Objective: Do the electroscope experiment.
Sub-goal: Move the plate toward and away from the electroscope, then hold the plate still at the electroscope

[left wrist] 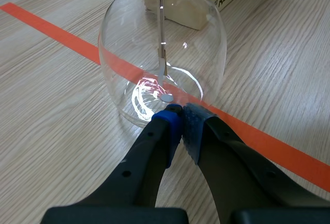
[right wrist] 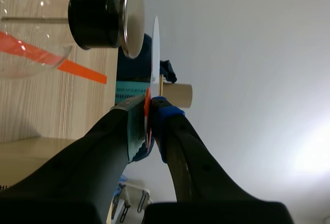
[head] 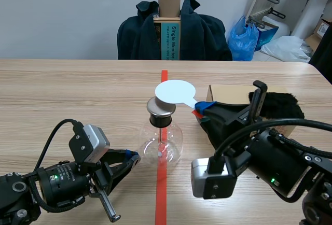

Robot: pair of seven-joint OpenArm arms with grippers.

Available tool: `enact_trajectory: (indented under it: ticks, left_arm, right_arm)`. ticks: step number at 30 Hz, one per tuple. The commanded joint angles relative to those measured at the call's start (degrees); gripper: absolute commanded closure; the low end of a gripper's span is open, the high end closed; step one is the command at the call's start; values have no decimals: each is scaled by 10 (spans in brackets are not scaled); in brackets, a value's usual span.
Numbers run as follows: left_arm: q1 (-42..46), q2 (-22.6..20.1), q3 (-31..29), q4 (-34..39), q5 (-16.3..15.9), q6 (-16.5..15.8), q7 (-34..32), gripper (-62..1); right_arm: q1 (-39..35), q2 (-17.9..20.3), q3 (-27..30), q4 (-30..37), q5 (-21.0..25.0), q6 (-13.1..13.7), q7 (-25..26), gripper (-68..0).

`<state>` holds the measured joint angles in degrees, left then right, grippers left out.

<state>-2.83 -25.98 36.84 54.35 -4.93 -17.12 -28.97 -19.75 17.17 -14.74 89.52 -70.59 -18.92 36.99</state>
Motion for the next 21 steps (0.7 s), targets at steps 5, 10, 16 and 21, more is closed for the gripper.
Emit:
enact_trajectory:
  ticks: [5, 10, 16, 21]
  left_arm:
    - [-2, 5, -2, 7, -4, -1, -10, -19]
    - [-2, 5, -2, 7, -4, -1, -10, -19]
    - [-2, 5, -2, 7, -4, -1, -10, -19]
    - [-2, 5, -2, 7, -4, -1, -10, -19]
  right_arm:
    - [4, 6, 2, 16, 3, -12, 14, -8]
    - [4, 6, 2, 16, 3, -12, 14, -8]
    - [4, 6, 2, 16, 3, -12, 13, -8]
    - [4, 6, 2, 16, 3, -12, 13, -8]
